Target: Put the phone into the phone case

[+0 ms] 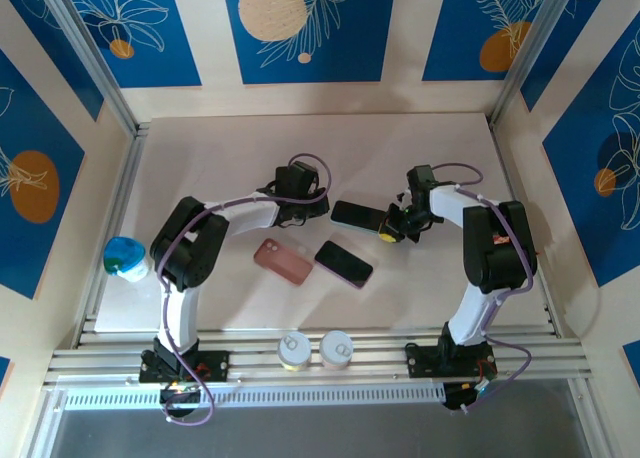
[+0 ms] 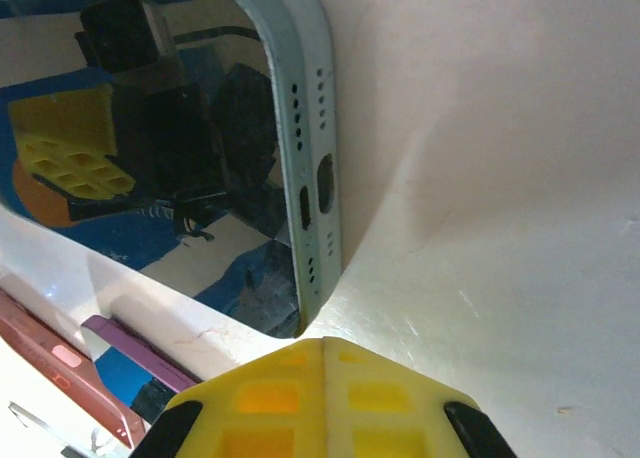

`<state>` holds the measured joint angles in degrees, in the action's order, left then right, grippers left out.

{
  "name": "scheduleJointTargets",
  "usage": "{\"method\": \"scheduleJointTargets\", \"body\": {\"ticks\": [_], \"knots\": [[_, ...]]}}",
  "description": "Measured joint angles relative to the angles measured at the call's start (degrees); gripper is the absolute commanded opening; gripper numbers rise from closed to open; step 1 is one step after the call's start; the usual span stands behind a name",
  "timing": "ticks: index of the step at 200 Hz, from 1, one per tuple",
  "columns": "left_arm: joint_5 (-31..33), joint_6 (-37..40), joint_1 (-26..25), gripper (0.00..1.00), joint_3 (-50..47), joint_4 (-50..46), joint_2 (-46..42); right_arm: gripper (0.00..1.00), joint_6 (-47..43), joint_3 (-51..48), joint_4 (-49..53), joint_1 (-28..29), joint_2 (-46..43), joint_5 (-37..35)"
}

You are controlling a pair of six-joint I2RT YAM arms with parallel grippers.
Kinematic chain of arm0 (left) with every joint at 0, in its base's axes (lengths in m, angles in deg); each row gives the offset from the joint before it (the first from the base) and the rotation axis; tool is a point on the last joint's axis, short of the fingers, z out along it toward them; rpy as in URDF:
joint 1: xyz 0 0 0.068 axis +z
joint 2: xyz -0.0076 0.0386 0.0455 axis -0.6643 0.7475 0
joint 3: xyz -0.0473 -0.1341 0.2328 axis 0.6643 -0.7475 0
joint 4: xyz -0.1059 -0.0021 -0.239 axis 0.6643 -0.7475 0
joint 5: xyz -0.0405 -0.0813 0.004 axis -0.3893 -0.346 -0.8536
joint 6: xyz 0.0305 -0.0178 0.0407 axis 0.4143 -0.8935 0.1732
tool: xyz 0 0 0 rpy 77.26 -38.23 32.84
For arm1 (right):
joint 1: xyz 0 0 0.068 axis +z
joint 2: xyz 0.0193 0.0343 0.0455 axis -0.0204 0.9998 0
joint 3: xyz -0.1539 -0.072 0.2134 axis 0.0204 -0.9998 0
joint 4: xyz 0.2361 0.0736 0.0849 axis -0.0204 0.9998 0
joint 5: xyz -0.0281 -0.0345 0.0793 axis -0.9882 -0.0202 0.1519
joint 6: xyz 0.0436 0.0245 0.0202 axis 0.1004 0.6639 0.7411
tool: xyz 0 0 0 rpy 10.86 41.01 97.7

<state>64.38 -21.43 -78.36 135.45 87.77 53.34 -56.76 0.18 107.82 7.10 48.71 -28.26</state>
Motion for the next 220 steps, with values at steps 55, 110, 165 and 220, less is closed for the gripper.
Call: {"method": "scheduleJointTargets", "body": {"ticks": [55, 110, 165, 220], "knots": [[0.7, 4.2, -2.3, 0.0, 5.2, -4.6, 0.0, 0.0, -1.7, 3.9, 3.1, 2.6, 2.1, -4.2], [0.7, 5.7, -3.2, 0.0, 7.0, -5.9, 0.0, 0.0, -2.3, 5.2, 4.5, 4.8, 2.2, -6.4], [0.7, 5.7, -3.2, 0.0, 7.0, -6.3, 0.0, 0.0, -2.8, 9.0, 5.3, 4.8, -1.2, -8.5], [0.7, 5.7, -3.2, 0.0, 7.0, -6.3, 0.0, 0.0, -3.4, 9.4, 5.3, 4.8, 0.9, -9.0]]}}
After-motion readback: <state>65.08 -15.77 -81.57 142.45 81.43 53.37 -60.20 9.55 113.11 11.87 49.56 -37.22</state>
